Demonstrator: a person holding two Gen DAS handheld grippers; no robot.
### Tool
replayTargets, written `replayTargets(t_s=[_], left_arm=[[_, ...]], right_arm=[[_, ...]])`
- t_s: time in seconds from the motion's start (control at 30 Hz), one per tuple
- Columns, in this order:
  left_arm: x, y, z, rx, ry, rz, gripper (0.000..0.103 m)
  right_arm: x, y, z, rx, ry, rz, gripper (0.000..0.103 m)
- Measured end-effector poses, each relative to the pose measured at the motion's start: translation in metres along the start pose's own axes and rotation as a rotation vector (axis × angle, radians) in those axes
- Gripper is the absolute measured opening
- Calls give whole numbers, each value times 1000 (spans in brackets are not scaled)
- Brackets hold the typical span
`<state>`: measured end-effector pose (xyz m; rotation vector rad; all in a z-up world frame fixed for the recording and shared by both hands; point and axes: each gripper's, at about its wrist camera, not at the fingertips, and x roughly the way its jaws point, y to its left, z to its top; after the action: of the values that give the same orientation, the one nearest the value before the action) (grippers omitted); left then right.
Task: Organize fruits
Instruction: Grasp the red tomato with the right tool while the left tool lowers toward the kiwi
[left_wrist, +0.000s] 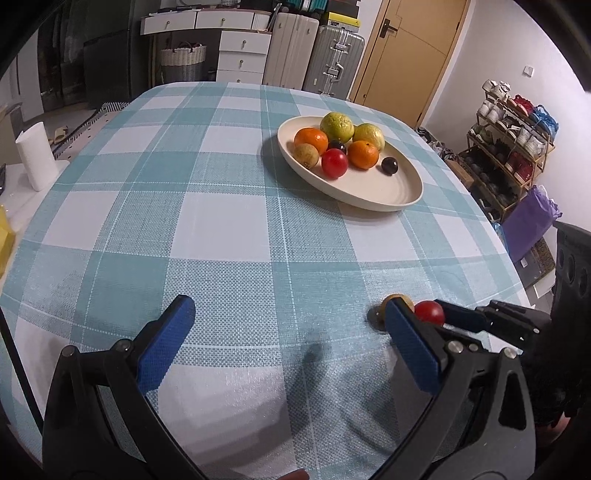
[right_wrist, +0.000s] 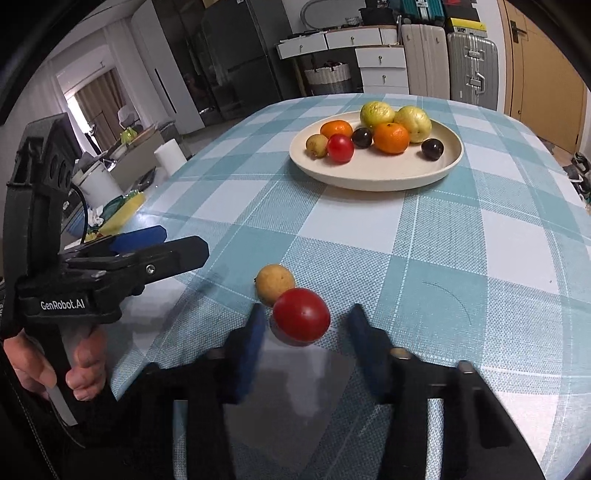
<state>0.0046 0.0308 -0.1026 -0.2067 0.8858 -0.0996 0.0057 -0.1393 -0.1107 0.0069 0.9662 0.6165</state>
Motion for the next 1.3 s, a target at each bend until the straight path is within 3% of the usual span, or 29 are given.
replayTargets(t_s=[0.27, 0.63, 0.97, 1.07, 1.3], left_arm=[[2, -3, 1, 11, 7, -13, 102], [12, -46, 1, 128, 42, -59, 102], [27, -74, -5, 237, 80, 1, 101], [28, -77, -2, 251, 78, 23, 92], [32, -75, 1, 223, 118, -38, 66]], right_arm=[[-7, -2, -1, 13, -37, 21, 30], [-30, -35, 5, 85, -110, 1, 30], [-38, -54, 1, 120, -143, 11, 30], [-39, -56, 1, 127, -151, 30, 30], [-40, -58, 1, 135, -158, 45, 31]])
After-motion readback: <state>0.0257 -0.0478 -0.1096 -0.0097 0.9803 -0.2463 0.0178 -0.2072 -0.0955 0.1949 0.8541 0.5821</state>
